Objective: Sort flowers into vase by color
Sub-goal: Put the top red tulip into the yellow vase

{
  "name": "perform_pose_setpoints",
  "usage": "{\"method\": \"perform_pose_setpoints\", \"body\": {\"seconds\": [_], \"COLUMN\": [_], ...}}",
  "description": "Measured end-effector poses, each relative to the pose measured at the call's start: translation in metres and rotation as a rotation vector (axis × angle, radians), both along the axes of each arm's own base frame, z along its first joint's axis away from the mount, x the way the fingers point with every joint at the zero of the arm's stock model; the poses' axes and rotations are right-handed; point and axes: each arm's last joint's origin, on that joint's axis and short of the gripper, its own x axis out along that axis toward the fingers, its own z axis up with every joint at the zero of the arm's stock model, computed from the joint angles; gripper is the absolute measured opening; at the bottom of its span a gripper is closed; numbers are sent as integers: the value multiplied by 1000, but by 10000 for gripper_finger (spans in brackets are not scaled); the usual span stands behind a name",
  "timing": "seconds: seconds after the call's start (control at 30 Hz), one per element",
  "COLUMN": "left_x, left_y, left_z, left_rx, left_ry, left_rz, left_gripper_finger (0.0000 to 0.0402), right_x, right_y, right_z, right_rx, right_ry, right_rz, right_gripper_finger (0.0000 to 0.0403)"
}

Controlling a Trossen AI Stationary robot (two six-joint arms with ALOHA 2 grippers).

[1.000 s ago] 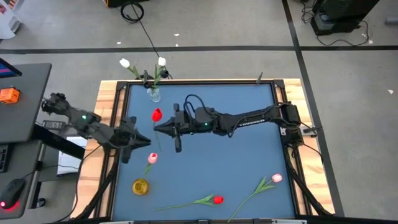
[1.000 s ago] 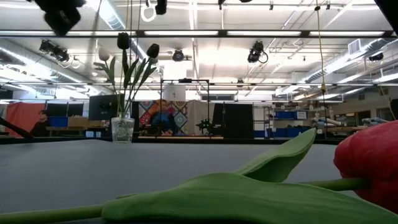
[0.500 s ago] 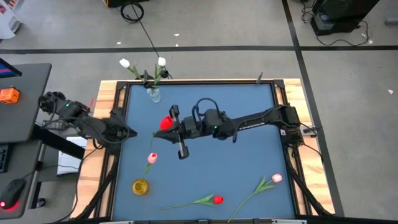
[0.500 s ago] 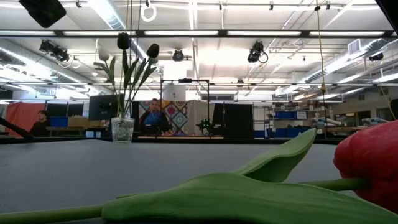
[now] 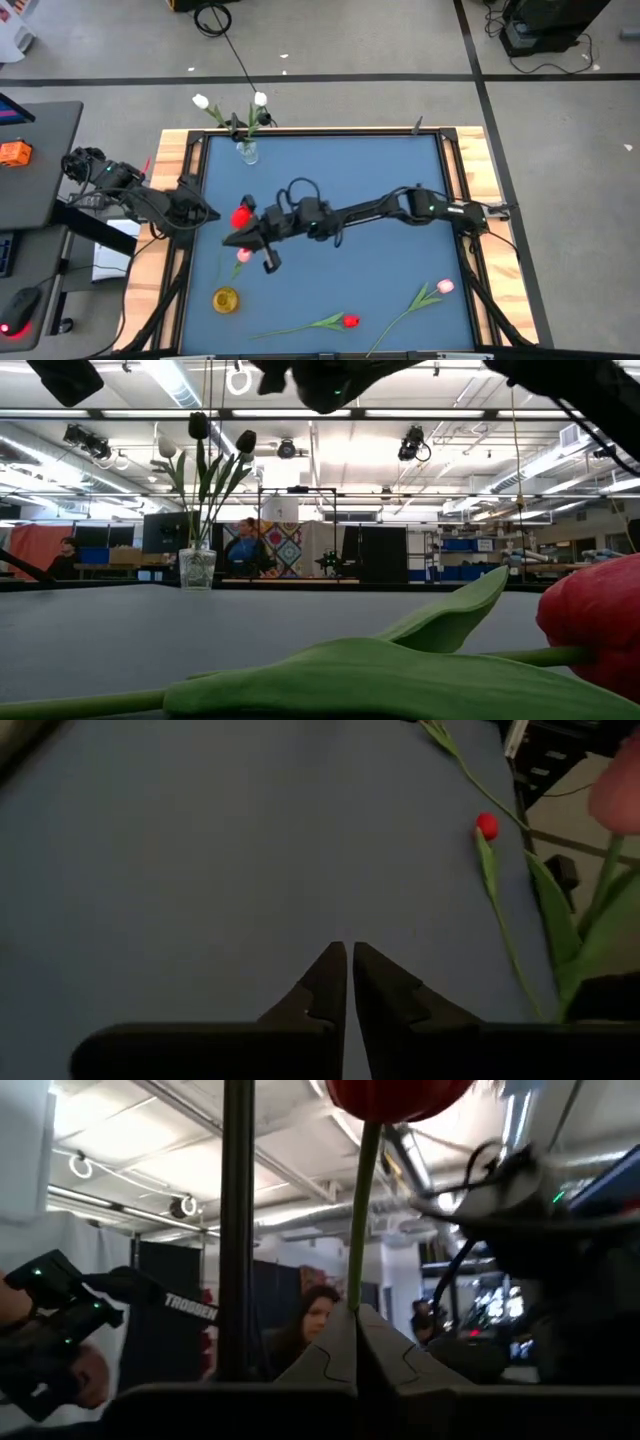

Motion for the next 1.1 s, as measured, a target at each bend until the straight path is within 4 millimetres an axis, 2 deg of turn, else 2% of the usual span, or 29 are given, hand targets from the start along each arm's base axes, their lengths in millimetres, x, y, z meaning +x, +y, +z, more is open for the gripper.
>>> {"method": "perform_pose_setpoints", "body": {"seconds": [0.17, 0.3, 0.77, 1.1], "left_x": [0, 0, 0, 0], "left_y": [-1, -1, -1, -1], "left_z": [0, 0, 0, 0], "left_rx": [-32, -38, -38, -40], "left_ry": [14, 16, 16, 16], "left_rz": [-24, -24, -24, -23], "left_gripper_finger": [27, 27, 27, 27], "right_x": [18, 25, 21, 23], "right_y": [6, 11, 24, 25], "right_z": [-2, -8, -3, -8], "right_rx": [-8, -53, -106, -136], "right_ry": [79, 156, 167, 207], "right_rz": [68, 96, 146, 122], "right_gripper_finger": [2, 2, 2, 3]}}
